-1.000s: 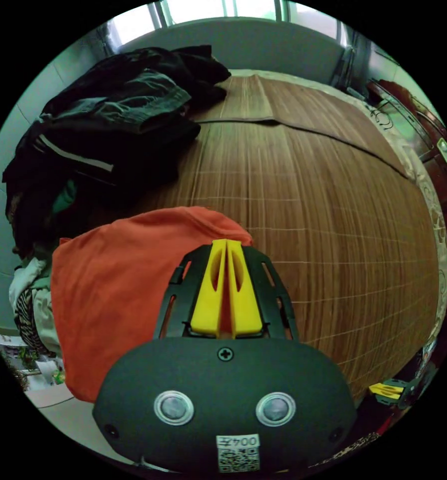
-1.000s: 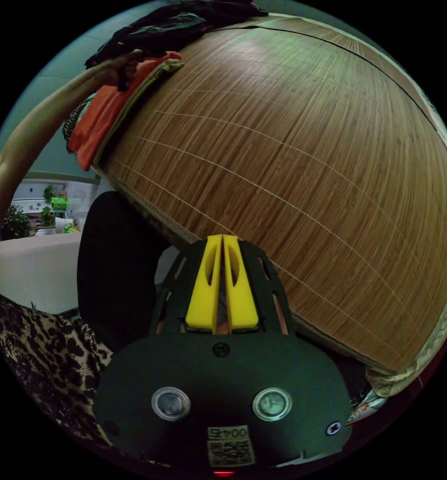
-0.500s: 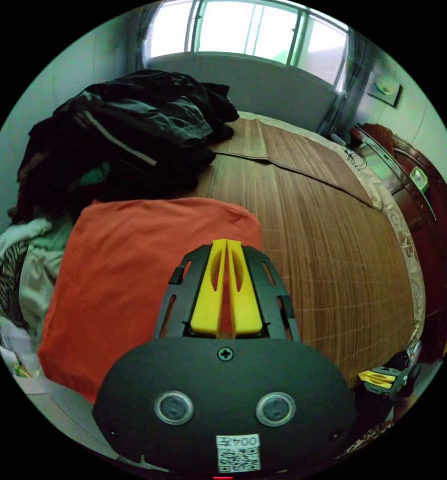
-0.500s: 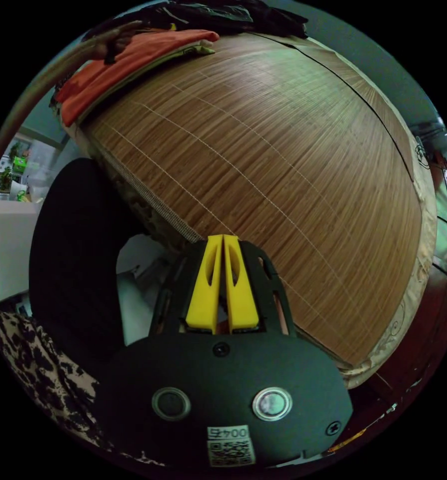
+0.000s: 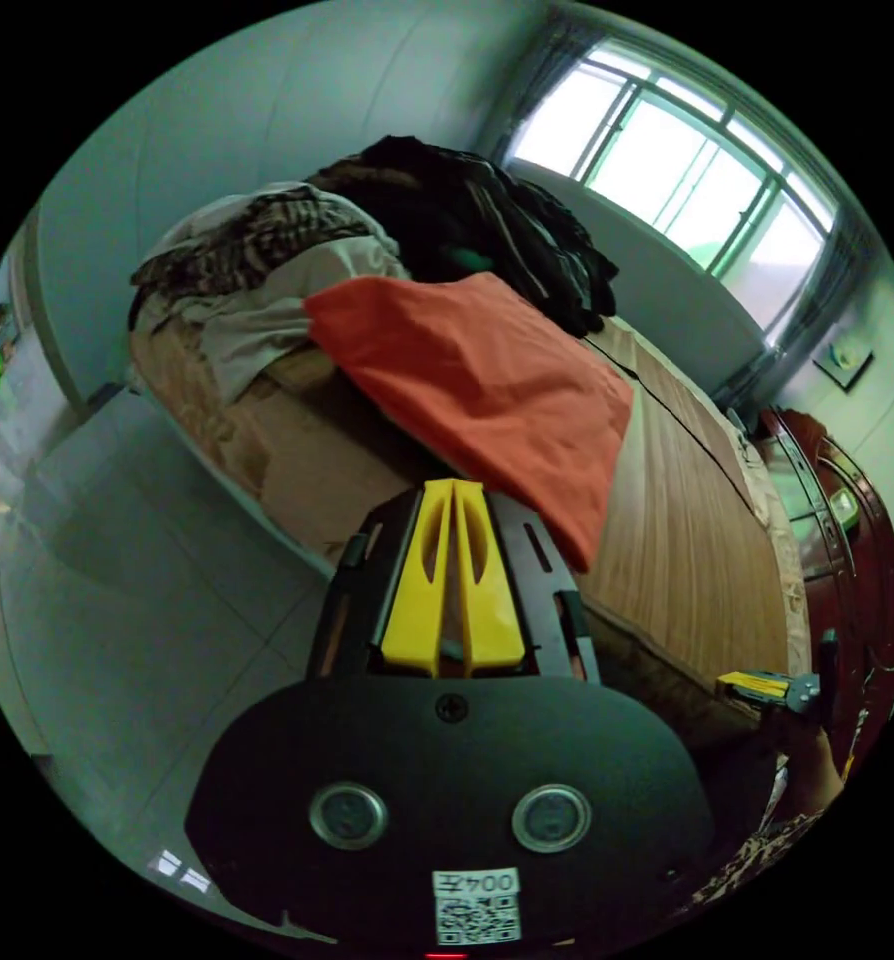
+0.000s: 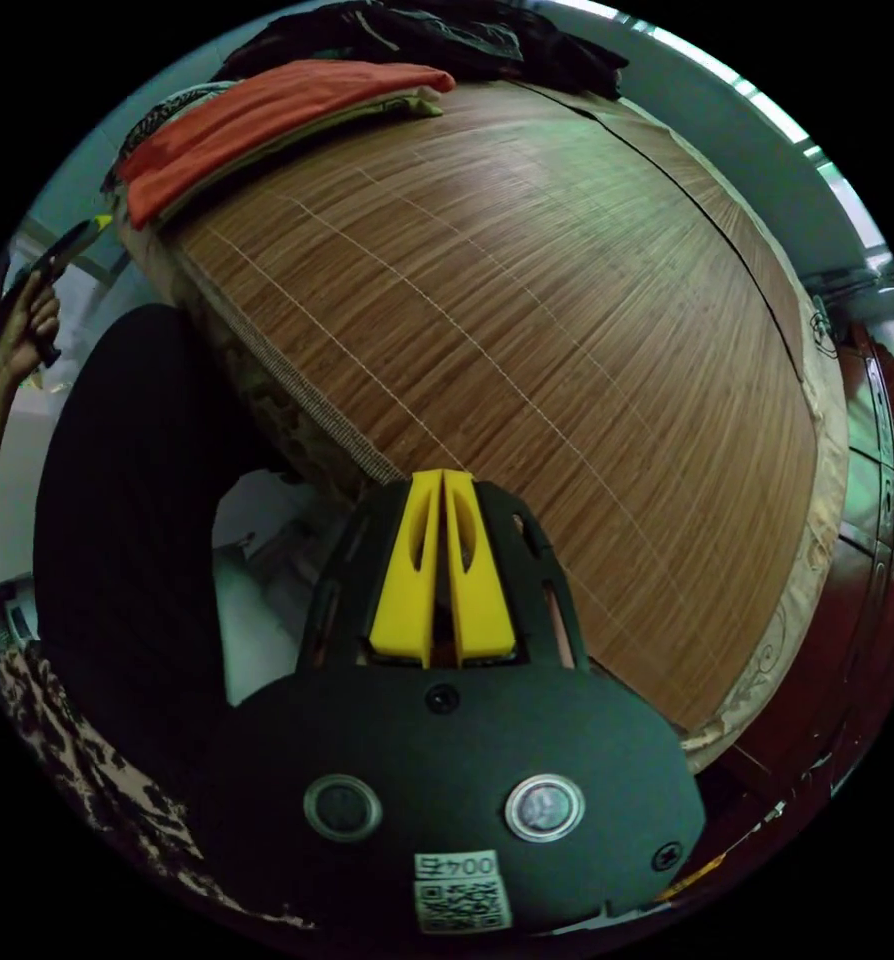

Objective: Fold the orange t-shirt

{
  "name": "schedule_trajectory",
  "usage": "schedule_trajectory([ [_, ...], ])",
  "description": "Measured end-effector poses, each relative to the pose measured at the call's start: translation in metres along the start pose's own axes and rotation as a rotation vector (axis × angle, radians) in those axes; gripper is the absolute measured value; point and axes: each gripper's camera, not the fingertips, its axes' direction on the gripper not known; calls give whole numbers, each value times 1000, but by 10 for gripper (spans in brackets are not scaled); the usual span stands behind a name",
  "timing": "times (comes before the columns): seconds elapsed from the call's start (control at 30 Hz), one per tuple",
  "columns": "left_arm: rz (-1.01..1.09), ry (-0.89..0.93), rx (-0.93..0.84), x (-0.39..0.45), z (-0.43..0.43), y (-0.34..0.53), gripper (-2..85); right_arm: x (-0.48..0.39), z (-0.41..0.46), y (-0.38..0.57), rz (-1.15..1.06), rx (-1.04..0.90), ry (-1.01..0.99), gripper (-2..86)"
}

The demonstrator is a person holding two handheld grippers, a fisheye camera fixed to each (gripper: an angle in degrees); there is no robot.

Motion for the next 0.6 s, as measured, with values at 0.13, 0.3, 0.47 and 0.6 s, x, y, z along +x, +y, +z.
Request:
schedule_trajectory([
  [0.13,-34,59,69,-56,-19,-33,16,37,-69,-33,46,219,-519,31],
  [0.3,-234,180,33,-142,2,-62,68,38,-68,-120,113,266,-1107,89],
  [0.47,-346,253,63,-203,7,-64,116,2,5,-193,291,73,-1235,116],
  [0.6,-349,314,76,-228,9,-69,131,-20,39,-211,346,10,-1312,129],
])
